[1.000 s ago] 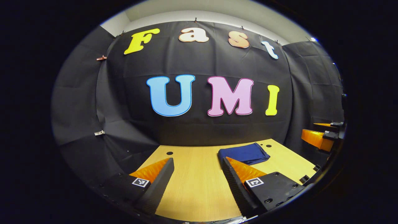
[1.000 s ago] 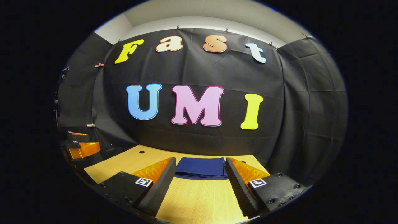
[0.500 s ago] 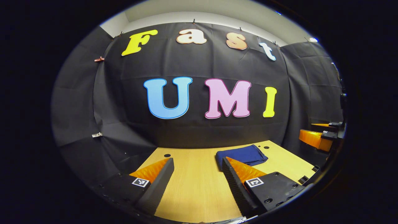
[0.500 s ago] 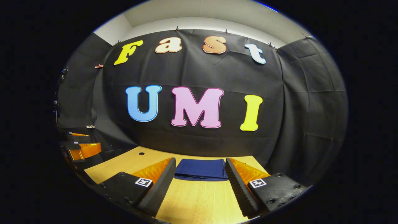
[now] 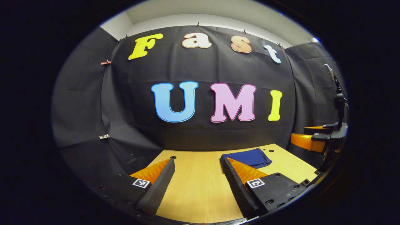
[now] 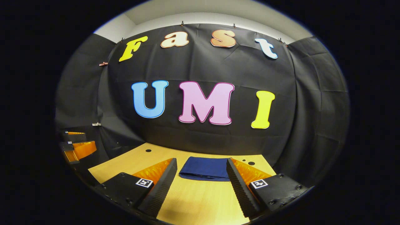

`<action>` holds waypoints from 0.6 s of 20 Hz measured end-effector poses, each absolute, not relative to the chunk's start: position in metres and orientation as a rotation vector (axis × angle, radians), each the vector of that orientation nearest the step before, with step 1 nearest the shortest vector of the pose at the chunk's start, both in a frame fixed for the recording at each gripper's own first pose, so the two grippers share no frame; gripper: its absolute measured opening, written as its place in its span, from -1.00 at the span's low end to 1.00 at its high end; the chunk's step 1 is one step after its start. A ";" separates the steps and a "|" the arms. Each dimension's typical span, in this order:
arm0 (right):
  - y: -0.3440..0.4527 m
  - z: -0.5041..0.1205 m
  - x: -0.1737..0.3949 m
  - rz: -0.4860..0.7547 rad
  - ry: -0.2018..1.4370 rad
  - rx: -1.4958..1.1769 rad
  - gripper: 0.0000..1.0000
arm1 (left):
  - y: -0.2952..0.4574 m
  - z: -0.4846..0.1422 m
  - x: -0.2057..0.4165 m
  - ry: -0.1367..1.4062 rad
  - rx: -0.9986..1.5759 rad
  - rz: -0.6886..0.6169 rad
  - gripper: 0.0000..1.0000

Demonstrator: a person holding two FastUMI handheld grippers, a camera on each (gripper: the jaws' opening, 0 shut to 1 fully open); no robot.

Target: Grasp the waist and the cuffs of the jeans and fold them to make the two legs overlap; first hold the waist and fold one-third of the jeans toward the cuffs, then hold the cuffs and fold the remaining one-third in the same direction to finish folding.

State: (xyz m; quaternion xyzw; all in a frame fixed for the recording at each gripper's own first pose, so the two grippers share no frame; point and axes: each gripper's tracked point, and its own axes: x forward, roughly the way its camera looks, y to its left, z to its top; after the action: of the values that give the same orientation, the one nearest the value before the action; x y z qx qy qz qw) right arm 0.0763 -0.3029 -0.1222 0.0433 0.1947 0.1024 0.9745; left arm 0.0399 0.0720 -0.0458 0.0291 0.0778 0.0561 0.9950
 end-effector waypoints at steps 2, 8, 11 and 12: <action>-0.297 -0.124 0.077 0.227 0.404 0.090 0.93 | 0.072 -0.043 0.036 0.151 0.063 0.125 0.93; -0.281 -0.118 0.087 0.293 0.382 0.094 0.94 | 0.075 -0.036 0.026 0.137 0.069 0.181 0.93; -0.278 -0.116 0.087 0.316 0.383 0.113 0.94 | 0.071 -0.039 0.022 0.152 0.048 0.200 0.93; -0.280 -0.115 0.088 0.316 0.373 0.109 0.94 | 0.069 -0.039 0.021 0.153 0.045 0.200 0.94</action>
State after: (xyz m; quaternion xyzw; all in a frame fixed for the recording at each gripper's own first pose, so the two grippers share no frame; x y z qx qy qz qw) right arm 0.0880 -0.2797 -0.1155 0.0540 0.1845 0.1564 0.9688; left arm 0.0212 0.0691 -0.0390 0.0226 0.0763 0.0999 0.9918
